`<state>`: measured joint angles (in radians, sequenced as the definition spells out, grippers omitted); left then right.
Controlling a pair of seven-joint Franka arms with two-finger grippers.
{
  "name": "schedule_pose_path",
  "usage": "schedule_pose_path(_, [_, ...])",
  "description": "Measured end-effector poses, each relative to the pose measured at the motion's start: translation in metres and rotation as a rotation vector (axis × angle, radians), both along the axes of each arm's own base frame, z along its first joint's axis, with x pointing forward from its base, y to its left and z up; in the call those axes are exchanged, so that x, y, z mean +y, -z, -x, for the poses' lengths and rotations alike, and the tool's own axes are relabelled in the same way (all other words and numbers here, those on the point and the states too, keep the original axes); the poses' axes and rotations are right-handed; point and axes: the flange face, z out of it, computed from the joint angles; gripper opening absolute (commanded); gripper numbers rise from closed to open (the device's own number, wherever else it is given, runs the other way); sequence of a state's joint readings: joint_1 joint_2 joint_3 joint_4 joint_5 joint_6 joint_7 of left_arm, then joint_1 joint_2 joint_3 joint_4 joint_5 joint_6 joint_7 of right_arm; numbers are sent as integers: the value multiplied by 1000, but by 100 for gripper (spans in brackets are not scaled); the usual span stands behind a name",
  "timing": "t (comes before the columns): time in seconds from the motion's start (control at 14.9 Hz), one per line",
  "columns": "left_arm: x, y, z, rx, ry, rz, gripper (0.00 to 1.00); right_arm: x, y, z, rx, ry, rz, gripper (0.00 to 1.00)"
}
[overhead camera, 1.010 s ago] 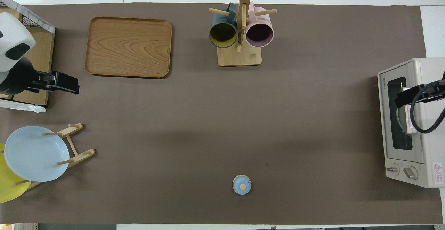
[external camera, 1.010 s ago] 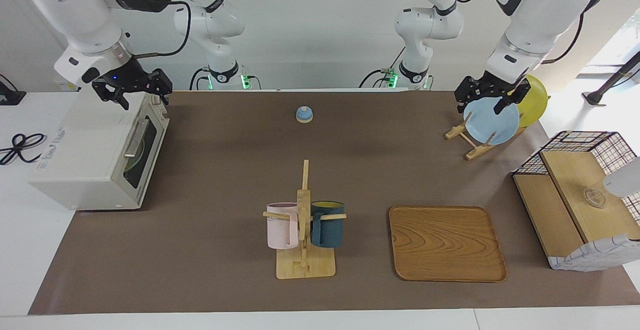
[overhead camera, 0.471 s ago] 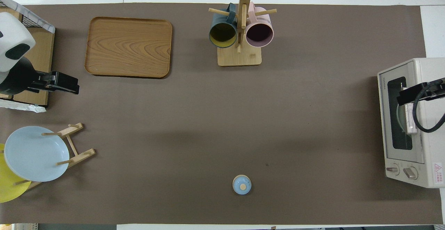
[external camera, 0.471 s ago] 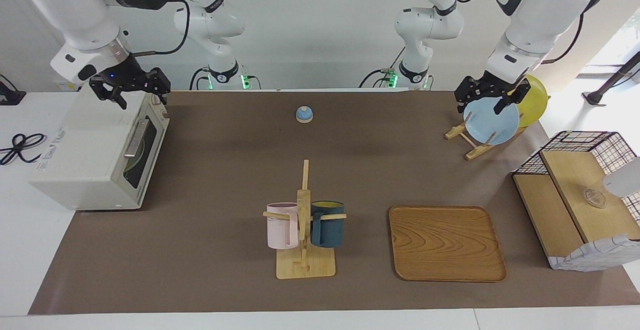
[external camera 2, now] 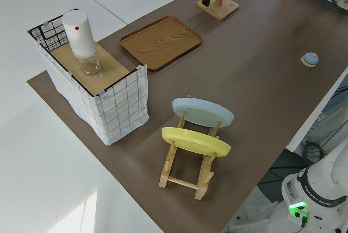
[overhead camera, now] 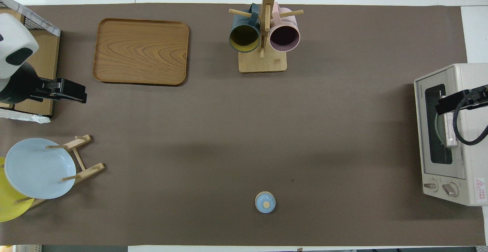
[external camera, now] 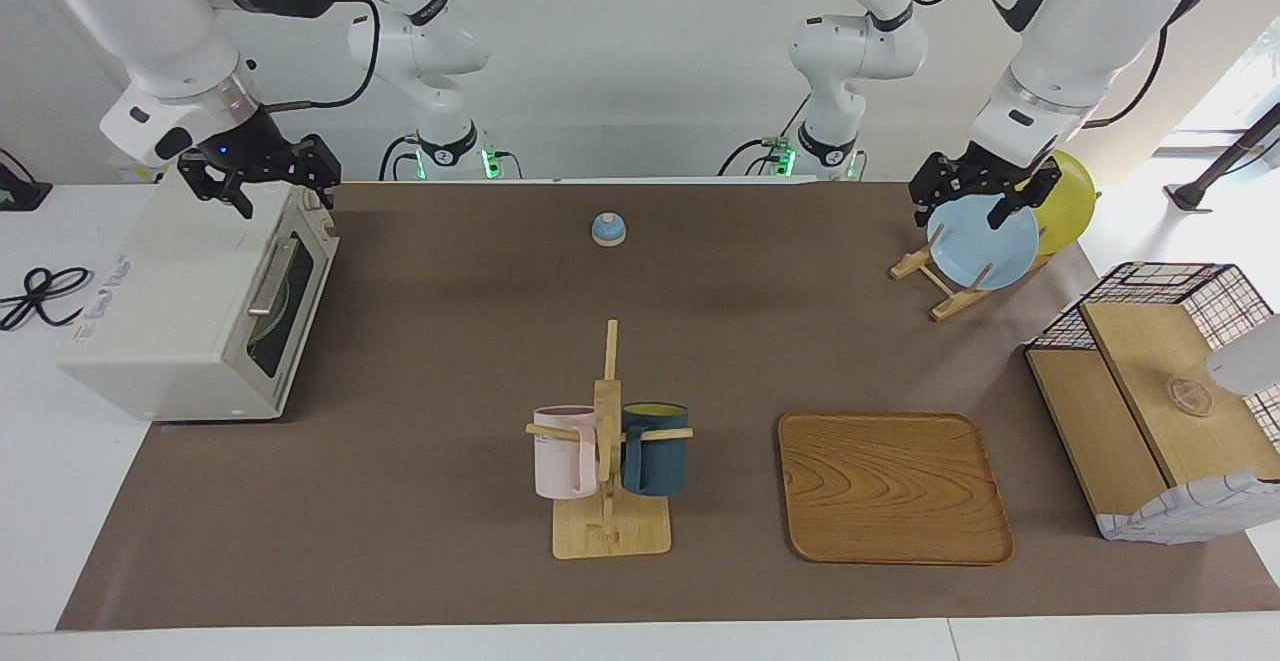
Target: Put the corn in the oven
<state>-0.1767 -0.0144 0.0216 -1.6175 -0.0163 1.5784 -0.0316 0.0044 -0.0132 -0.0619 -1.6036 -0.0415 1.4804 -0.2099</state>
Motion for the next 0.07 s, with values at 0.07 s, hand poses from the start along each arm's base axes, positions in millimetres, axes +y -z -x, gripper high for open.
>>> schedule_pose_path(0.07, [0,0,0,0,0,0,100,0,0,0,0,0,0,100])
